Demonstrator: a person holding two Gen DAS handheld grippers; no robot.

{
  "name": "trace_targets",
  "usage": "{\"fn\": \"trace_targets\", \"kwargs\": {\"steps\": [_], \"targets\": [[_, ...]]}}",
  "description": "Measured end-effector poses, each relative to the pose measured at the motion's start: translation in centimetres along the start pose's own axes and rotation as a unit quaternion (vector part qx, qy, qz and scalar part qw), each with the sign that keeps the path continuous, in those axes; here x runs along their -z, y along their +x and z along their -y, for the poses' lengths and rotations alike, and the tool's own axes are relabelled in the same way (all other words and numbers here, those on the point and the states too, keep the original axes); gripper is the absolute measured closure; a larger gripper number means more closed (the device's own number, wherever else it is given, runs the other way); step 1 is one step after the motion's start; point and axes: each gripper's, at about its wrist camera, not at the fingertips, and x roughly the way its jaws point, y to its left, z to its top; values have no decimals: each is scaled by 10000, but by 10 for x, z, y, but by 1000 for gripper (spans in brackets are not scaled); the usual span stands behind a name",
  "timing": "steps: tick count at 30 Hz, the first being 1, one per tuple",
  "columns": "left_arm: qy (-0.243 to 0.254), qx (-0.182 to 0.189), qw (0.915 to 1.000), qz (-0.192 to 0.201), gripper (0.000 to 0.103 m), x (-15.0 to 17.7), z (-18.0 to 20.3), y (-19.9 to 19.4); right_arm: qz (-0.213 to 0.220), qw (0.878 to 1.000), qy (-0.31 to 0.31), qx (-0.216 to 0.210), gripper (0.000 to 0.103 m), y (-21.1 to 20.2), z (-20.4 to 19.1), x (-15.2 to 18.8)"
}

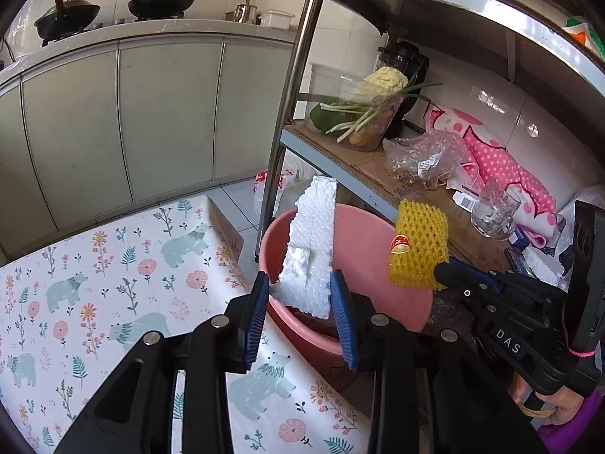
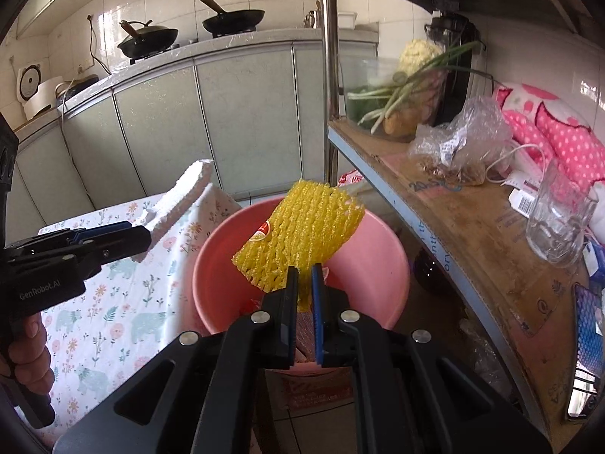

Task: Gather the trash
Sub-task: 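Carry the foam strip and yellow net over the pink bucket, then open both tools to drop the foam strip and net into the bucket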

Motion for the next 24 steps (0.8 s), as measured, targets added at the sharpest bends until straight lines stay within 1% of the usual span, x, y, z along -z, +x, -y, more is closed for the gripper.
{"fn": "trace_targets", "kwargs": {"steps": [7,13,15,17,18,20,24], "targets": [[-14,-50,9993,-364,70,5,11,40,-286,9996,90,3,96,29,11,9],[102,-205,9981,-581,70,10,18,65,-490,9987,160,-28,95,48,16,14],[103,-192,9976,-656,69,11,19,70,-536,9983,220,-28,92,52,18,15],[73,-192,9974,-697,67,12,18,72,-566,9980,276,-54,80,55,20,15],[54,-170,9972,-723,65,12,18,73,-554,9981,275,-43,78,55,20,15],[9,-134,9970,-768,63,12,16,73,-583,9979,283,-74,75,58,21,14],[-37,-120,9973,-729,60,10,14,69,-562,9981,251,-87,74,55,21,13]]}}
